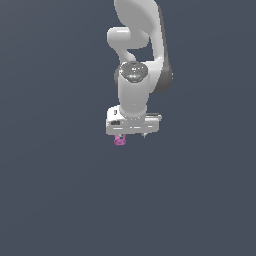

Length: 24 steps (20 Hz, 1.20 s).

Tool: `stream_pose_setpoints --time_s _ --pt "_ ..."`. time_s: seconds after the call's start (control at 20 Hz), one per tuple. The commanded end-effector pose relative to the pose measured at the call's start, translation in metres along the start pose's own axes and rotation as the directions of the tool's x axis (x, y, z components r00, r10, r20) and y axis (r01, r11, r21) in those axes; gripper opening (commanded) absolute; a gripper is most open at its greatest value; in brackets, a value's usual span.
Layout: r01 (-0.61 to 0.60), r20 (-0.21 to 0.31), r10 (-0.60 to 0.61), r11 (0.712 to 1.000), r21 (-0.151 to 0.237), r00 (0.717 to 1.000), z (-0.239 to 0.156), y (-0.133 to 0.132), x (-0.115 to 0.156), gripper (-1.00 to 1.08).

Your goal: Pick up the object and move it to a goal position.

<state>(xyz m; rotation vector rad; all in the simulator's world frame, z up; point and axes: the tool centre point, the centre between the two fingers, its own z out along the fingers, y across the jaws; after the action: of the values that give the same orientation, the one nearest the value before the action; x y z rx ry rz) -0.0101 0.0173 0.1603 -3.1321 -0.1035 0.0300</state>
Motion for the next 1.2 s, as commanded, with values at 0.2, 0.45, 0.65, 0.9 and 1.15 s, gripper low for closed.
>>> stream_pose_setpoints --time_s 0.2,0.45,0.65,0.9,1.15 --pt "-0.005 -0.008 0.005 1.000 -0.001 1.000 -0.003 0.002 0.001 1.00" --pt "-0.015 -0.028 0.015 1.000 -0.003 0.999 -0.012 0.007 0.005 1.00" --pt "-0.015 -0.028 0.015 1.000 -0.003 0.999 -0.012 0.008 0.005 1.00" --pt "-0.018 -0.028 0.018 1.000 -0.003 0.999 -0.003 0.012 -0.002 1.00" --pt "-0.025 -0.026 0.025 1.000 -0.003 0.999 0.014 0.022 -0.016 1.00"
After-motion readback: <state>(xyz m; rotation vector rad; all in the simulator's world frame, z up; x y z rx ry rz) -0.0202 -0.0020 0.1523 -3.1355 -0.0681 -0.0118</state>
